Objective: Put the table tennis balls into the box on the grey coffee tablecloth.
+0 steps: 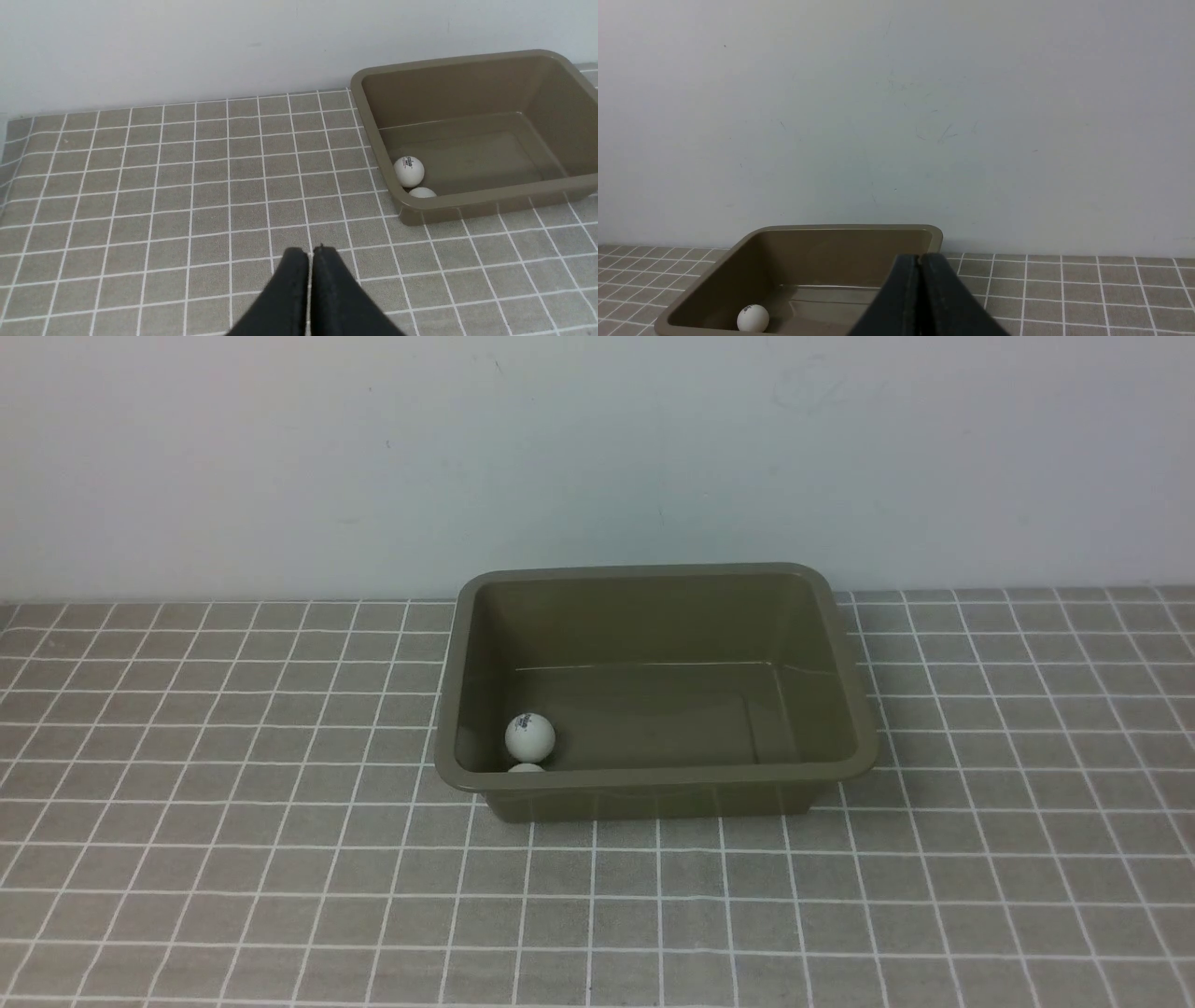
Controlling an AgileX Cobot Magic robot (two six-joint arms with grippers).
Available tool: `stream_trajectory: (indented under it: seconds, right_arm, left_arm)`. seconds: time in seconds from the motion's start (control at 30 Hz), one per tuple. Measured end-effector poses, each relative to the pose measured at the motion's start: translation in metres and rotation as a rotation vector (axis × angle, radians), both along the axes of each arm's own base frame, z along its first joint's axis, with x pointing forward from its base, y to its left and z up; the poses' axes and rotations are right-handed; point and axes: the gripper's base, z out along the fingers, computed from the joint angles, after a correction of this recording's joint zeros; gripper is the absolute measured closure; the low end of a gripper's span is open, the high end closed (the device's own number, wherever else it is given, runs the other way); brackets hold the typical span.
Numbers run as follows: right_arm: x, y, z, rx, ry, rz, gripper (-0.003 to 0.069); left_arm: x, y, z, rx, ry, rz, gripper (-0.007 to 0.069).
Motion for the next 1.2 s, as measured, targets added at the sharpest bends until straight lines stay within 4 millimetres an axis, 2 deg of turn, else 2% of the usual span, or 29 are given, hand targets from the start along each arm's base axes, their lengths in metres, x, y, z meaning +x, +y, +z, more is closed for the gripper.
stream_trajectory:
  seconds: [0.03, 0.23, 0.67, 0.83, 0.9, 1.0, 1.03, 1.1, 1.13, 1.2]
  right_arm:
    - [0.000, 0.000, 0.000, 0.000, 0.000, 0.000, 0.0673]
    - [0.000, 0.000, 0.000, 0.000, 0.000, 0.000, 0.0673]
    - [0.000, 0.000, 0.000, -0.001, 0.000, 0.000, 0.0673]
    - [0.000, 0.000, 0.000, -0.001, 0.000, 0.000, 0.0673]
    - [0.000, 0.000, 0.000, 0.000, -0.001, 0.000, 0.0673]
    - [0.000, 0.000, 0.000, 0.000, -0.002, 0.000, 0.0673]
    - [0.000, 0.000, 0.000, 0.000, -0.002, 0.000, 0.0673]
    - [0.000, 0.000, 0.000, 0.000, -0.002, 0.000, 0.0673]
    - [0.000, 0.000, 0.000, 0.000, -0.002, 0.000, 0.0673]
    - [0.000, 0.000, 0.000, 0.000, -0.002, 0.000, 0.0673]
  left_arm:
    - [-0.008, 0.004, -0.003, -0.004, -0.044, 0.002, 0.0629]
    - [-0.022, 0.009, -0.007, -0.032, -0.094, 0.003, 0.0629]
    - [-0.023, 0.009, -0.007, -0.037, -0.097, 0.006, 0.0629]
    - [-0.020, 0.008, -0.019, -0.016, -0.139, -0.007, 0.0629]
    - [-0.019, 0.006, -0.033, 0.002, -0.178, -0.009, 0.0629]
    - [-0.019, 0.003, -0.066, 0.005, -0.228, 0.004, 0.0629]
    - [-0.019, 0.003, -0.069, 0.010, -0.230, 0.007, 0.0629]
    - [-0.014, 0.002, -0.118, 0.034, -0.224, 0.040, 0.0629]
    - [-0.013, 0.002, -0.128, 0.043, -0.221, 0.050, 0.0629]
    - [-0.010, 0.003, -0.161, 0.066, -0.195, 0.077, 0.0629]
